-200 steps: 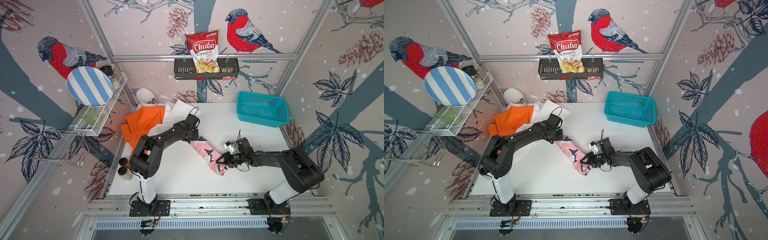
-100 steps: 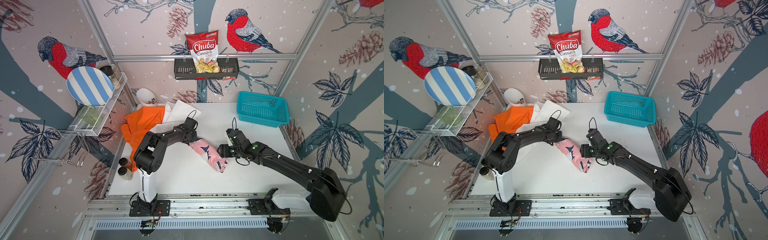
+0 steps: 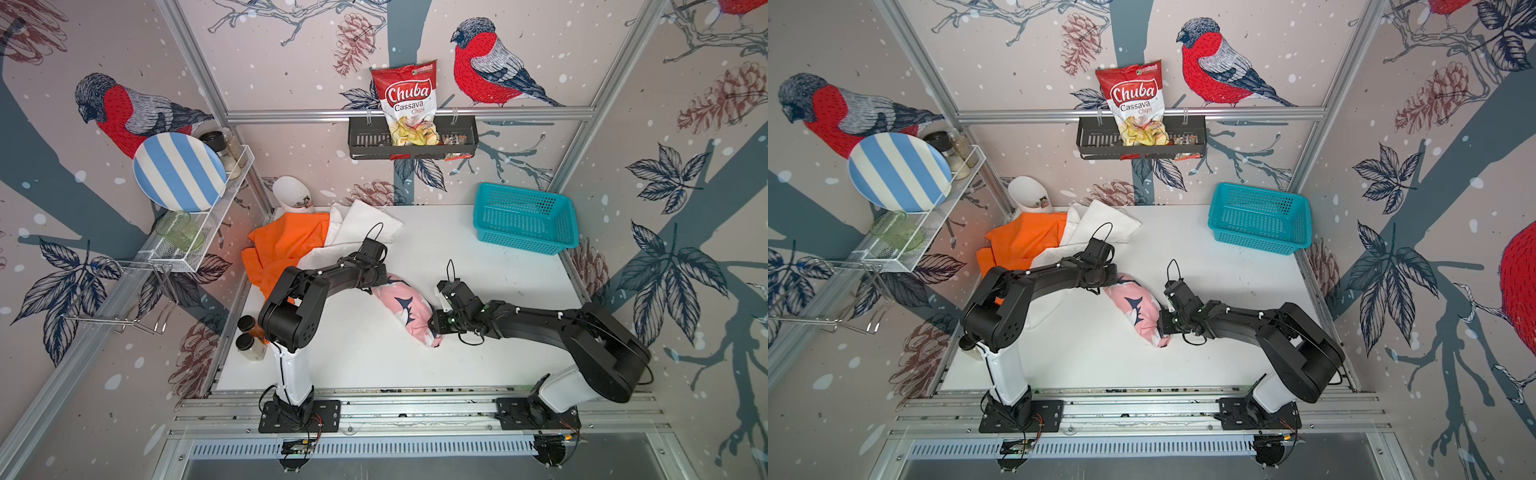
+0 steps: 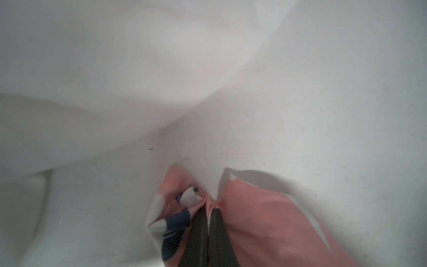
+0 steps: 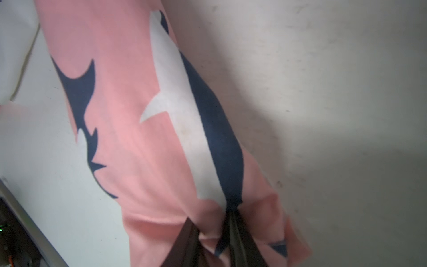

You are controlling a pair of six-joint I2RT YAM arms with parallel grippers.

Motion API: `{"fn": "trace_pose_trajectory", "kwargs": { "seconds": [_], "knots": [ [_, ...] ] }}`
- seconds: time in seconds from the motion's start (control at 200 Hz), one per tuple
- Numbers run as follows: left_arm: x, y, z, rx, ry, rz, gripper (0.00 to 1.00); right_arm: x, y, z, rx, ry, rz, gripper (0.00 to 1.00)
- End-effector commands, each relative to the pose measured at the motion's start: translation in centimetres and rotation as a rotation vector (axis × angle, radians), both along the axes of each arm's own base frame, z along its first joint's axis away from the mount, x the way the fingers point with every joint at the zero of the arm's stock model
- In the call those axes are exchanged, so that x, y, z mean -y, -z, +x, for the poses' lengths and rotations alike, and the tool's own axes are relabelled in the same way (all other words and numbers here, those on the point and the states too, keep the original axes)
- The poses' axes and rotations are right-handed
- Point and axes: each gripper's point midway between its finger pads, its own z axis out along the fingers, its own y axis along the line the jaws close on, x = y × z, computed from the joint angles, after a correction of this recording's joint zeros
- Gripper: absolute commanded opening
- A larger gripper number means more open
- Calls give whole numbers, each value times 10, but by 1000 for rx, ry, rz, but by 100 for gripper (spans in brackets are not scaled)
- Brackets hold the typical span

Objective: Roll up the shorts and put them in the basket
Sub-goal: Roll the shorts at the center of the board.

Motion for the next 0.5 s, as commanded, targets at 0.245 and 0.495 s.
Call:
{"fn": "trace_pose_trajectory", "kwargs": {
  "seconds": [0.245, 0.495],
  "knots": [
    [-45, -22, -18, -59, -72, 184, 44, 20, -13, -16, -2, 40, -193, 40],
    [-47, -100, -6, 69, -80, 167, 60, 18, -81, 2, 148, 27, -331, 62]
  ]
}}
